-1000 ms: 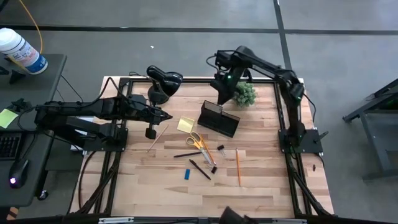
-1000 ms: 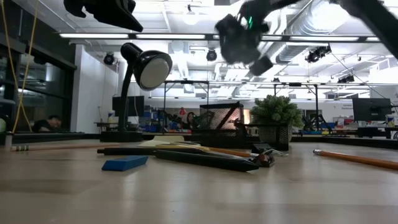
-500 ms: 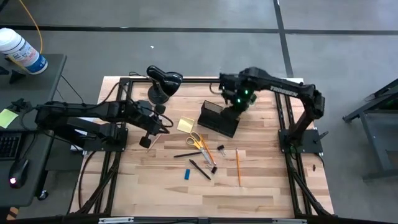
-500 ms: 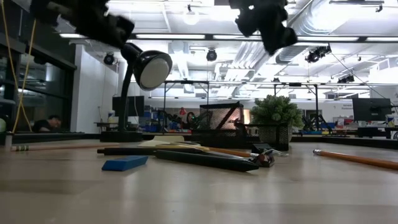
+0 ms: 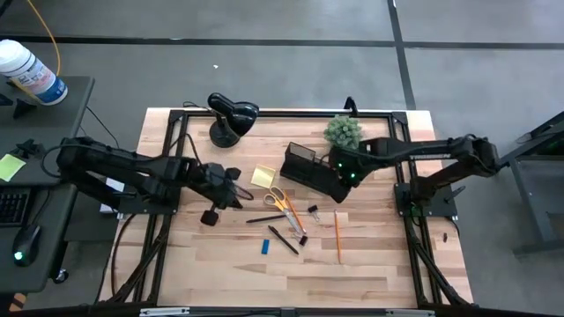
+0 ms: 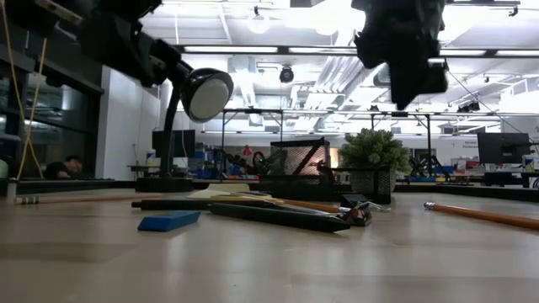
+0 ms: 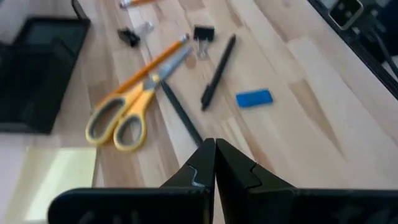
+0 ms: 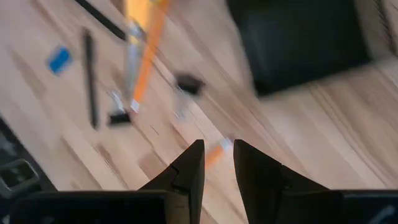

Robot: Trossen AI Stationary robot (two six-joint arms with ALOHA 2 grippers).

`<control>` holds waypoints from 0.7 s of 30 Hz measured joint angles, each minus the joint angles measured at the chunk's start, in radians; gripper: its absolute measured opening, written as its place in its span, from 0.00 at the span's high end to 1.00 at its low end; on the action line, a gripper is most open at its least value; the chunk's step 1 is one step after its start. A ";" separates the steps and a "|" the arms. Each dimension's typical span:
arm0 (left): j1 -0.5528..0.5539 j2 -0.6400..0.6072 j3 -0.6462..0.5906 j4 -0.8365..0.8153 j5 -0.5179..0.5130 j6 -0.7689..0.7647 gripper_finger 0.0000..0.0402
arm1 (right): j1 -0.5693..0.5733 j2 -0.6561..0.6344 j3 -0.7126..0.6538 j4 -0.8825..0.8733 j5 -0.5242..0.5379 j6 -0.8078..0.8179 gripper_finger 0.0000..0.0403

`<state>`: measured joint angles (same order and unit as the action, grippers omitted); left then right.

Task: Pick and place office supplies into organizer
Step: Put the top pen into the desk organizer

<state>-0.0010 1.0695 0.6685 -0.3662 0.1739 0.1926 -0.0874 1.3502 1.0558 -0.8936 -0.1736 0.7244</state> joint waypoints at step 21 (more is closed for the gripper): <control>-0.104 0.527 0.184 0.103 -0.074 -0.295 1.00 | 0.072 -0.030 -0.292 0.490 0.073 -0.235 0.79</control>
<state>-0.1051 1.5960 0.8523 -0.2633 0.1002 -0.1026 -0.0154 1.3198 0.7634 -0.4034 -0.1004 0.4891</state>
